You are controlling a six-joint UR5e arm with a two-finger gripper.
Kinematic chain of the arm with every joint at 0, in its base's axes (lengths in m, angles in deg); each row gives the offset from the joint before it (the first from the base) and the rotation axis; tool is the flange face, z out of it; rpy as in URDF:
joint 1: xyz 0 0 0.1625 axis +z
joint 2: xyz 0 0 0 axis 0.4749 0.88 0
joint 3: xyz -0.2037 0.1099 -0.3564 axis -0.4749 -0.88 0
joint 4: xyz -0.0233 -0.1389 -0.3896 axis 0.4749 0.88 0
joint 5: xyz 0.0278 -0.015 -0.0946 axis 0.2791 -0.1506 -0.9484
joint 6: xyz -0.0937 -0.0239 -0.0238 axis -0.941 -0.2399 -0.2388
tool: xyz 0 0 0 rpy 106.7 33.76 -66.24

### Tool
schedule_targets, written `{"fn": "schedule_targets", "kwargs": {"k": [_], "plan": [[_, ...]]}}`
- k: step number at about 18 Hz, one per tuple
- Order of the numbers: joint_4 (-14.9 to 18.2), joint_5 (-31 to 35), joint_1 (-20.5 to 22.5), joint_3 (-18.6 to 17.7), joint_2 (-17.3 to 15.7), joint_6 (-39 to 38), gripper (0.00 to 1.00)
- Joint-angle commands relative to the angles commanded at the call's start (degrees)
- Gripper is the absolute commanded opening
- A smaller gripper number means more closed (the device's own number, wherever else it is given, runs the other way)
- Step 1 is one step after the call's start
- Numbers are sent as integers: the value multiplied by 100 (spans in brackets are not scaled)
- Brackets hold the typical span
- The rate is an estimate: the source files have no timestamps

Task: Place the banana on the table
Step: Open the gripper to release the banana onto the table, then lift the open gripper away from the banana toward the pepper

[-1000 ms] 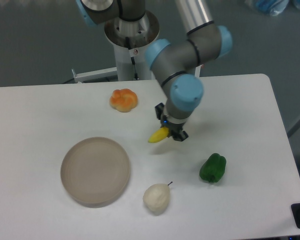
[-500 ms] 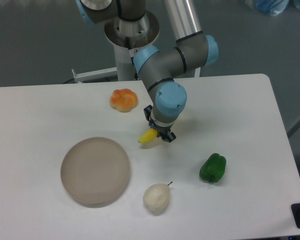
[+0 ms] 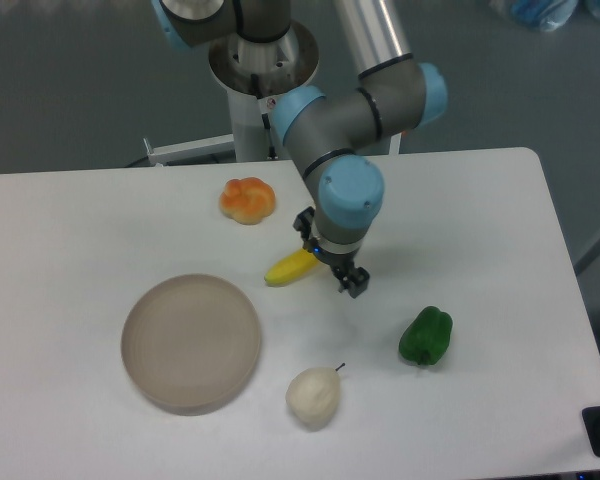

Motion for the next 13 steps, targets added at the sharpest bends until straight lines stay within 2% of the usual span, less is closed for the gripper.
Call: {"fn": "schedule_targets", "kwargs": {"k": [5,9,11,13], "plan": [[0,-17,307,721,246,26,100],[61,-18,492,1275,755,79,100],[79,-26,633,1469,914,332,100],[245,-9,721,1645,1037,640,100]]}}
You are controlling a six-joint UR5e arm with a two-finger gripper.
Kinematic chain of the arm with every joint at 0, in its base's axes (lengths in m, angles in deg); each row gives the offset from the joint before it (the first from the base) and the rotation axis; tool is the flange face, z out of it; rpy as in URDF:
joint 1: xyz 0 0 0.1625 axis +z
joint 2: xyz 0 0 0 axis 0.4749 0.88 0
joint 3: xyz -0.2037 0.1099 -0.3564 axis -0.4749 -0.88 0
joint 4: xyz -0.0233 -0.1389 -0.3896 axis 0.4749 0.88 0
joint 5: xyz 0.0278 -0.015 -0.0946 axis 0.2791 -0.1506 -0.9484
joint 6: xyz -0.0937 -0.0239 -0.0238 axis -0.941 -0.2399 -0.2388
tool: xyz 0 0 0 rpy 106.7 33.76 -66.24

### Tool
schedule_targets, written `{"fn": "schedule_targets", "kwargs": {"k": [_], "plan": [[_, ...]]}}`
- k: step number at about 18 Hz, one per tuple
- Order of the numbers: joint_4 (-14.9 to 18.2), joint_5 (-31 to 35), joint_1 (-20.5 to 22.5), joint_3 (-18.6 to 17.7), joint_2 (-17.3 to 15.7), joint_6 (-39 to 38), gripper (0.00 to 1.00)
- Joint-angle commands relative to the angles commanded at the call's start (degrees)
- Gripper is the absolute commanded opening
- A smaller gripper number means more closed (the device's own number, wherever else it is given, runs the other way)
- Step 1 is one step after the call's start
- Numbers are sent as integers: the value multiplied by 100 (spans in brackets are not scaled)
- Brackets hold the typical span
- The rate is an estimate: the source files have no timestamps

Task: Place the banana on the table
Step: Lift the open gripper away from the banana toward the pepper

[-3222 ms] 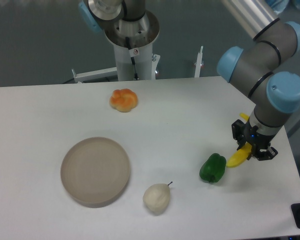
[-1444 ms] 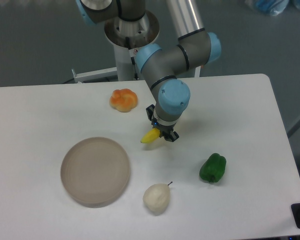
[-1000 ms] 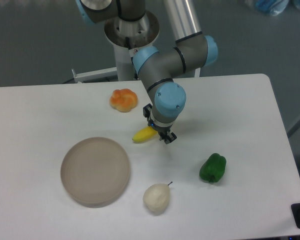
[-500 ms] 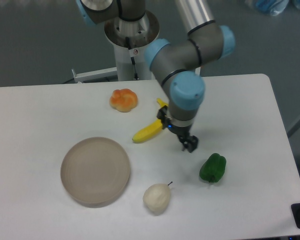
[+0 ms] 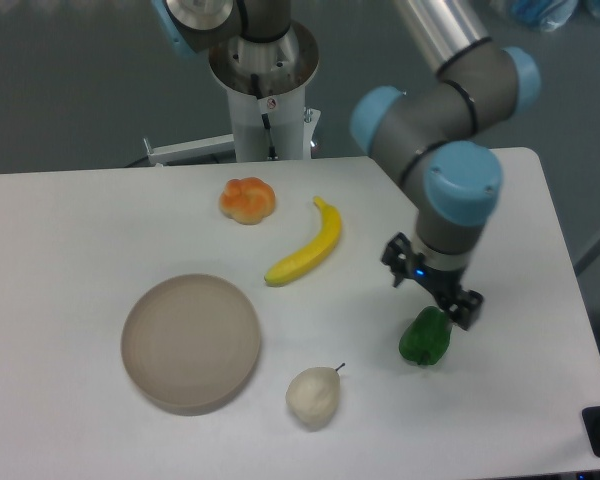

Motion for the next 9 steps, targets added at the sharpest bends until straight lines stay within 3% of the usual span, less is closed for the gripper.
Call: {"fn": "schedule_targets", "kwargs": {"k": [3,9], "plan": [[203,0,36,220,123,116,100],[203,26,36,221,159,116,100]]}}
